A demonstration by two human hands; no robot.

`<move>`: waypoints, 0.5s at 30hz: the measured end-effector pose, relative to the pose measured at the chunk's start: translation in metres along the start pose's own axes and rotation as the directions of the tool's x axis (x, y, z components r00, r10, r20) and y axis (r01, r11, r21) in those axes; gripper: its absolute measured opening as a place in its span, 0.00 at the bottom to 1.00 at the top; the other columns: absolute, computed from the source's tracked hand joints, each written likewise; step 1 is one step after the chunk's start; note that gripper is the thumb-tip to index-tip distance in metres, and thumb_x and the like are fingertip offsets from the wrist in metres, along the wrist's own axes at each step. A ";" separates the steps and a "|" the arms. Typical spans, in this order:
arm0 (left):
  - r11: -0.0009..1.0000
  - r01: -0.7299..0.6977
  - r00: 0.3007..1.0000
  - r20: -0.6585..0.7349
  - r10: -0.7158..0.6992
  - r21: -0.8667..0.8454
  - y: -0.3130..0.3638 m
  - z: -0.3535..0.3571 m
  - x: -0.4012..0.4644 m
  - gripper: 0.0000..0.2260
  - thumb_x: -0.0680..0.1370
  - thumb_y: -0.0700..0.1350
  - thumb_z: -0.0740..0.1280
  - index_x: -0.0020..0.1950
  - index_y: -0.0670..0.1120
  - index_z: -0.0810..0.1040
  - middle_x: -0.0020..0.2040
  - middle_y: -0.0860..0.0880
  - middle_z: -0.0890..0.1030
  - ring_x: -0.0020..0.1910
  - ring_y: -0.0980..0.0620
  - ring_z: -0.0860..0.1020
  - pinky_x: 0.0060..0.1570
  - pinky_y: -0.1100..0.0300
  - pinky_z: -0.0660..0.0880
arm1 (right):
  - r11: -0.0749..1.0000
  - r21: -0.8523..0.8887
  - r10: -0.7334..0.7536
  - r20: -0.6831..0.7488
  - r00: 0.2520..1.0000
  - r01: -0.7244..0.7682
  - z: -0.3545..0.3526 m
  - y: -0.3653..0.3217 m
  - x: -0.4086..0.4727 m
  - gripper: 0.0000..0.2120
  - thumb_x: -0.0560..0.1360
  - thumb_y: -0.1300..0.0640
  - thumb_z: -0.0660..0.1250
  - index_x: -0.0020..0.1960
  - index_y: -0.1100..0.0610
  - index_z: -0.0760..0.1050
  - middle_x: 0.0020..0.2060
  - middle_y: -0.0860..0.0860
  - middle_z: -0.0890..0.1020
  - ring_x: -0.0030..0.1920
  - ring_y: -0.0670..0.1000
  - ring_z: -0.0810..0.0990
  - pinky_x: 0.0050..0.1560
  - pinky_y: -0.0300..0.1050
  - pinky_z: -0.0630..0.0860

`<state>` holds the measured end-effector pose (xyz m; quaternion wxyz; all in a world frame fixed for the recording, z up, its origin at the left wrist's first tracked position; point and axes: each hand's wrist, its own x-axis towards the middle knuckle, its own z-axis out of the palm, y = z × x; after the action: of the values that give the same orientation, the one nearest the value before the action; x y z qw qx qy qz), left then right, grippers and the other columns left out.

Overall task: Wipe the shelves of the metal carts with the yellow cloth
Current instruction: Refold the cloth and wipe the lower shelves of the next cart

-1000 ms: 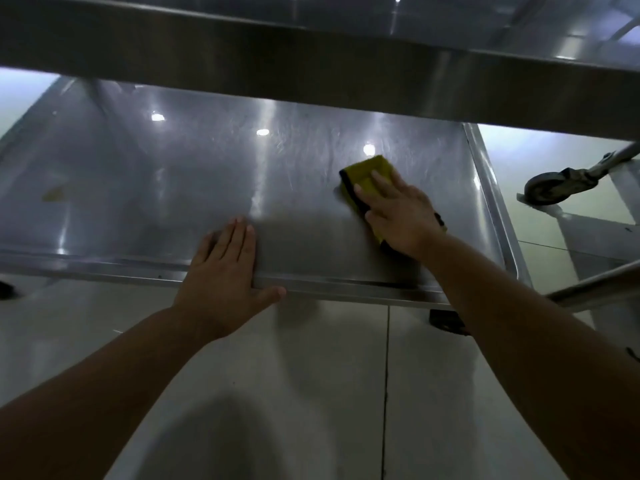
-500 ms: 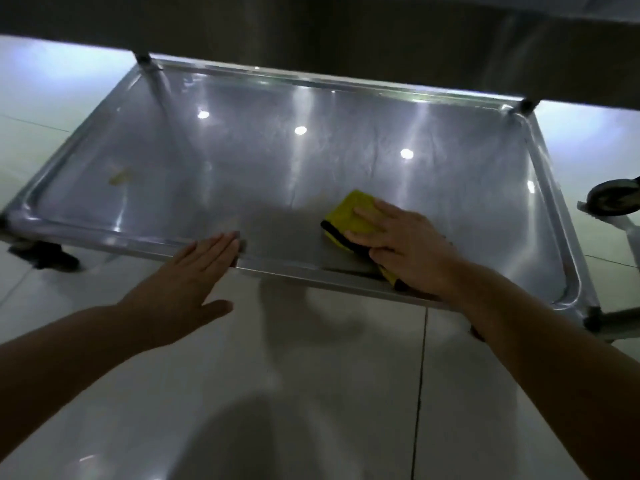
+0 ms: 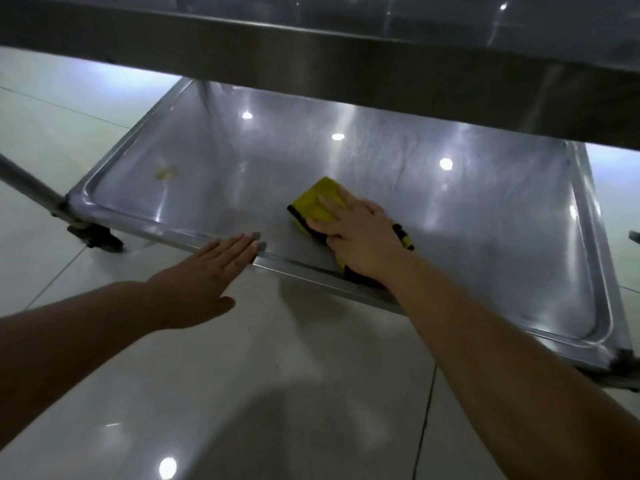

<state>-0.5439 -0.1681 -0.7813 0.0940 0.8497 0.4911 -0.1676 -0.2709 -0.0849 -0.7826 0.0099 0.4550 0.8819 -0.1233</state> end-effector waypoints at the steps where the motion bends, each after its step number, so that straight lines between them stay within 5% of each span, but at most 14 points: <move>1: 0.999 0.001 0.998 0.061 -0.004 0.039 0.001 -0.005 0.001 0.45 0.80 0.52 0.59 0.60 0.58 0.13 0.68 0.54 0.23 0.67 0.60 0.23 0.69 0.64 0.28 | 0.999 0.021 -0.038 0.021 0.999 0.038 0.002 -0.014 -0.009 0.22 0.82 0.52 0.53 0.74 0.36 0.58 0.78 0.43 0.49 0.78 0.49 0.42 0.74 0.50 0.44; 5: 0.999 0.019 0.977 0.213 -0.029 0.050 -0.005 -0.026 -0.001 0.39 0.82 0.54 0.55 0.66 0.49 0.21 0.69 0.51 0.24 0.68 0.57 0.28 0.69 0.64 0.35 | 0.991 0.085 -0.113 0.064 0.992 0.107 0.004 -0.039 -0.030 0.21 0.83 0.54 0.52 0.73 0.37 0.60 0.77 0.42 0.50 0.77 0.48 0.41 0.74 0.48 0.41; 11: 0.962 0.231 0.949 0.183 -0.256 0.144 -0.083 -0.019 -0.045 0.37 0.80 0.56 0.57 0.69 0.47 0.27 0.72 0.47 0.30 0.70 0.54 0.32 0.67 0.60 0.37 | 0.992 0.060 -0.115 0.018 0.993 0.114 0.005 -0.022 -0.029 0.20 0.84 0.52 0.51 0.74 0.36 0.58 0.77 0.41 0.50 0.77 0.46 0.43 0.72 0.43 0.43; 15: 0.987 0.159 0.986 -0.051 -0.160 -0.020 -0.109 0.018 -0.059 0.45 0.75 0.55 0.67 0.75 0.46 0.36 0.77 0.45 0.40 0.72 0.60 0.30 0.70 0.66 0.33 | 0.999 0.019 0.035 -0.057 0.998 -0.034 0.006 -0.012 0.011 0.23 0.79 0.46 0.45 0.74 0.39 0.59 0.77 0.46 0.54 0.78 0.51 0.47 0.74 0.54 0.54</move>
<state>-0.6690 -0.1672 -0.7754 0.0738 0.8110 0.5611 -0.1484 -0.2874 -0.0842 -0.7870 -0.0173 0.4737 0.8726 -0.1178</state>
